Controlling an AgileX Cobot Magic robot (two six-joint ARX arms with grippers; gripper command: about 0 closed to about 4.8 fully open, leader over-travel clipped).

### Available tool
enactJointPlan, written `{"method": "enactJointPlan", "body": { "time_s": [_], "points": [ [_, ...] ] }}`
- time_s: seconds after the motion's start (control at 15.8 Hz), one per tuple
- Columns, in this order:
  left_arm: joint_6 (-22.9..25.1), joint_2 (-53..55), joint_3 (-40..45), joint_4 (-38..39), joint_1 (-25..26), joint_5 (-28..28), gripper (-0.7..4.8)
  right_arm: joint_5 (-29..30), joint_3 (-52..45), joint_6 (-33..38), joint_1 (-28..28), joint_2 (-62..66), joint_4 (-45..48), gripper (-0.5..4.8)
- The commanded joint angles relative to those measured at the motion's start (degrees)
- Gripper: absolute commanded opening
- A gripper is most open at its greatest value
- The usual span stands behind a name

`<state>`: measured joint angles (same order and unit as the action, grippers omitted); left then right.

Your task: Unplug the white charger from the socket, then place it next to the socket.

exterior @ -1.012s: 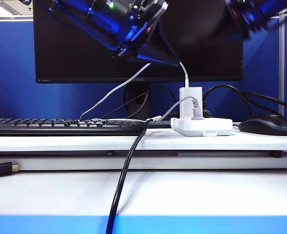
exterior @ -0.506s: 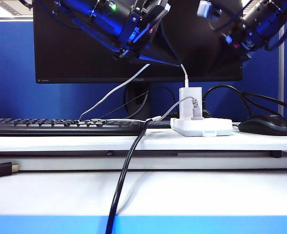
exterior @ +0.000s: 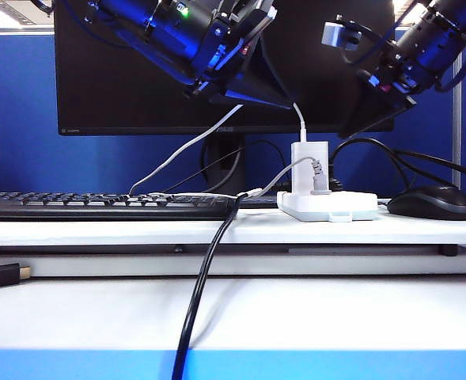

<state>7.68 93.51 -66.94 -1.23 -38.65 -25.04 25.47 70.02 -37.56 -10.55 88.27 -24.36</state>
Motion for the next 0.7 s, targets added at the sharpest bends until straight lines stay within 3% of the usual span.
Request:
{"method": "enactJointPlan", "body": {
  "time_s": [0.06,0.38,0.7],
  "points": [
    [-0.2,-0.2,-0.1,1.5,0.0,0.0,-0.04,2.5,0.3,-1.8,0.0,-0.3,1.1,3.04],
    [-0.2,-0.2,-0.1,2.4,-0.1,-0.1,-0.04,8.0,0.3,-3.5,0.0,0.7,5.8,3.01],
    [-0.2,-0.2,-0.1,2.5,-0.1,-0.7,-0.04,9.2,0.5,-3.5,0.0,5.2,8.2,2.92]
  ]
}}
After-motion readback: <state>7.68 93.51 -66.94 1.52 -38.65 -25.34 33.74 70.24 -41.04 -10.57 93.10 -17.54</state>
